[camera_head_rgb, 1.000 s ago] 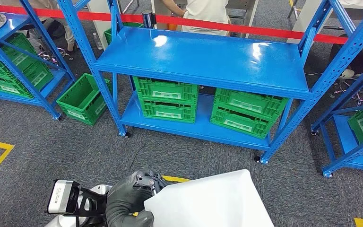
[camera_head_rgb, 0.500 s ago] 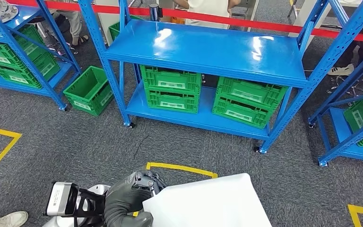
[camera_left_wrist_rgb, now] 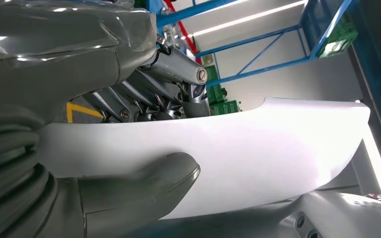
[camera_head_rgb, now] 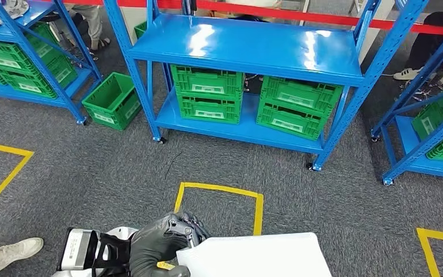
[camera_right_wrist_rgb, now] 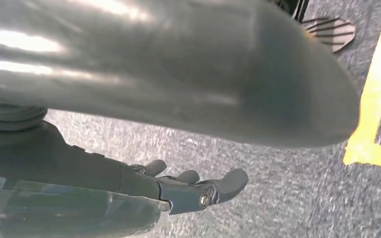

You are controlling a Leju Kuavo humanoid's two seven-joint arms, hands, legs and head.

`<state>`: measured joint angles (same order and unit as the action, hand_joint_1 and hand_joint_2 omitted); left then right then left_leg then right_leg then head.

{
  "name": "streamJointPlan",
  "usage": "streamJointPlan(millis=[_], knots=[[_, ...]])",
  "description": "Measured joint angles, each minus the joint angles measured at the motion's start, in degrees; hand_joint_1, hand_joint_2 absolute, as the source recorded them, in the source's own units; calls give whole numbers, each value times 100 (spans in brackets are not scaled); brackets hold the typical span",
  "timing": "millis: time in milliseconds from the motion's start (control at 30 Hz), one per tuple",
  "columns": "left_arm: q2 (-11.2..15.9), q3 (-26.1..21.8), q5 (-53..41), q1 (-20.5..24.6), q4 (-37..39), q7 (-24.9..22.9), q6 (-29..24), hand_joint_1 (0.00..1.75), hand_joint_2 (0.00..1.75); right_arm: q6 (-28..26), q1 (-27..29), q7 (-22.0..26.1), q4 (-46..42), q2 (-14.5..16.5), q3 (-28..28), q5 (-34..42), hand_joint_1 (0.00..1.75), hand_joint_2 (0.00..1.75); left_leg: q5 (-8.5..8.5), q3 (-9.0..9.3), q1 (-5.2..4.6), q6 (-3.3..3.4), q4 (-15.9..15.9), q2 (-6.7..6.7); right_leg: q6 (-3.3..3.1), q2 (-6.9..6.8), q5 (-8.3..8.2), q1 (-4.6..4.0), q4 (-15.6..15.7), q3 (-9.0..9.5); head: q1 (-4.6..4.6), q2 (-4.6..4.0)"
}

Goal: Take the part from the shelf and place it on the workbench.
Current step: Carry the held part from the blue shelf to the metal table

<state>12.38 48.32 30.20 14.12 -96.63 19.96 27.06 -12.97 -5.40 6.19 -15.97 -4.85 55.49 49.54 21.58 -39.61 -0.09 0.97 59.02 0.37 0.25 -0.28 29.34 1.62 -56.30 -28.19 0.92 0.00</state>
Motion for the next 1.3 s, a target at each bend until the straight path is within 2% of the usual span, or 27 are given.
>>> streamJointPlan(millis=[67,100,133,167,200,267,333,367,433,467,533,600,633,667,700,767,833,867,933,967,1000,1067,1133,1167,1200,1233,1300], knots=[[14,-1,-15,0,0,-5,-3,175,175,51,-10,-2,6,-5,-1,-13,0,0,631,-151,39,-84,633,-17,-48,-11,-147,-1,-6,-139,16,0],[20,-2,-25,-1,0,-7,-4,175,175,83,-12,-2,7,-7,-2,-21,0,0,871,-216,56,-117,1031,-19,-50,-13,-219,-8,-10,-216,19,0],[26,-2,-38,-1,0,-8,-4,175,175,114,-13,-2,8,-8,-2,-27,0,0,983,-235,69,-135,1353,-19,-44,-15,-289,-15,-15,-296,18,0],[31,-2,-52,-1,0,-10,-3,175,175,143,-15,-2,8,-8,-3,-31,0,0,962,-176,77,-139,1509,-19,-34,-15,-356,-20,-18,-380,20,0],[36,-3,-66,0,-1,-11,-2,175,175,168,-18,-2,8,-9,-5,-32,0,0,848,-17,81,-130,1449,-19,-21,-14,-416,-23,-19,-454,20,0],[38,-8,-84,10,-22,-15,8,175,175,210,-38,-2,7,-6,-11,-33,0,0,668,576,75,-69,759,-33,19,-6,-528,-27,-20,-574,21,0],[33,-20,-94,41,-62,-17,20,175,175,233,-67,-1,6,-1,-17,-38,0,0,736,1129,42,13,-47,-56,90,-2,-634,-33,-15,-643,16,0],[32,-30,-98,58,-77,-18,25,175,175,237,-79,0,6,1,-19,-41,0,0,793,1256,13,52,-268,-64,138,-3,-688,-25,-4,-662,17,0],[30,-46,-105,75,-89,-22,31,175,175,244,-94,0,7,1,-19,-45,0,0,714,1241,-16,140,-374,-54,222,-6,-786,-10,35,-692,17,0],[25,-52,-110,83,-93,-25,32,175,175,248,-97,0,8,-1,-20,-46,0,0,635,1208,-14,191,-421,-41,230,-4,-752,-12,8,-734,16,0],[2,-56,-115,103,-106,-28,33,175,175,256,-101,-1,8,-3,-21,-47,0,0,455,1086,7,280,-500,-13,159,2,-407,-28,-358,-916,-4,0],[-17,-57,-116,114,-112,-31,32,175,175,258,-103,-1,8,-10,-24,-49,0,0,307,899,-14,313,-496,-7,92,8,94,-28,-1128,-1150,-19,0],[-21,-56,-117,112,-112,-33,32,175,175,258,-103,-2,8,-15,-25,-49,0,0,235,799,-25,312,-490,-6,110,8,224,-27,-1483,-1212,-19,0],[-22,-55,-118,111,-111,-34,32,175,175,258,-103,-1,9,-21,-26,-49,0,0,166,700,-33,310,-480,-6,160,8,240,-26,-1698,-1203,-19,0],[-22,-55,-118,111,-111,-35,33,175,175,258,-103,-1,9,-24,-26,-49,0,0,102,602,-37,301,-465,-6,228,8,154,-25,-1707,-1098,-20,0],[-22,-55,-119,110,-113,-34,34,175,175,250,-107,1,10,-26,-32,-48,0,0,-5,424,-39,266,-411,-9,314,7,-64,-25,-1111,-585,-20,0],[-21,-59,-120,106,-119,-34,37,175,175,226,-113,8,10,-21,-44,-46,0,0,-92,286,-58,219,-333,-5,268,10,-28,-46,-234,5,-15,0],[-18,-61,-121,102,-122,-33,39,175,175,213,-111,13,10,-16,-48,-45,0,0,-140,241,-64,194,-311,1,227,14,39,-61,27,156,-14,0],[-10,-63,-122,89,-127,-33,43,175,175,199,-95,18,10,6,-50,-42,0,0,-235,182,-65,137,-303,5,157,19,60,-65,160,158,-13,0],[-4,-64,-122,83,-127,-33,43,175,175,196,-85,18,13,17,-50,-42,0,0,-203,149,-54,99,-279,-3,122,17,15,-50,155,117,-13,0],[3,-67,-122,78,-127,-33,44,175,175,194,-78,18,15,28,-50,-39,0,0,-72,103,-41,56,-178,-16,73,9,-37,-30,154,74,-3,0],[16,-73,-122,71,-127,-33,44,175,175,191,-74,18,19,42,-50,-36,0,0,457,-59,4,-41,380,-36,2,-5,-148,-14,152,-18,18,0],[28,-74,-122,61,-127,-33,45,175,175,191,-72,18,20,49,-50,-34,0,0,910,-217,49,-114,1179,-38,-16,-13,-253,-24,135,-148,26,0],[33,-76,-126,53,-127,-33,48,175,175,192,-71,18,21,50,-51,-34,0,0,964,-213,66,-135,1419,-38,-8,-16,-298,-26,119,-219,26,0],[36,-79,-130,45,-127,-33,53,175,175,192,-68,22,22,52,-51,-34,0,0,896,-103,79,-142,1434,-38,5,-16,-337,-25,96,-290,26,0],[38,-84,-137,40,-127,-32,62,175,175,193,-66,31,22,55,-53,-34,0,0,761,121,86,-133,1213,-38,23,-14,-369,-24,68,-354,27,0],[38,-100,-163,35,-129,-13,87,175,175,202,-65,61,23,69,-56,-54,0,0,611,724,81,-72,402,-52,71,-6,-429,-28,18,-451,26,0]])
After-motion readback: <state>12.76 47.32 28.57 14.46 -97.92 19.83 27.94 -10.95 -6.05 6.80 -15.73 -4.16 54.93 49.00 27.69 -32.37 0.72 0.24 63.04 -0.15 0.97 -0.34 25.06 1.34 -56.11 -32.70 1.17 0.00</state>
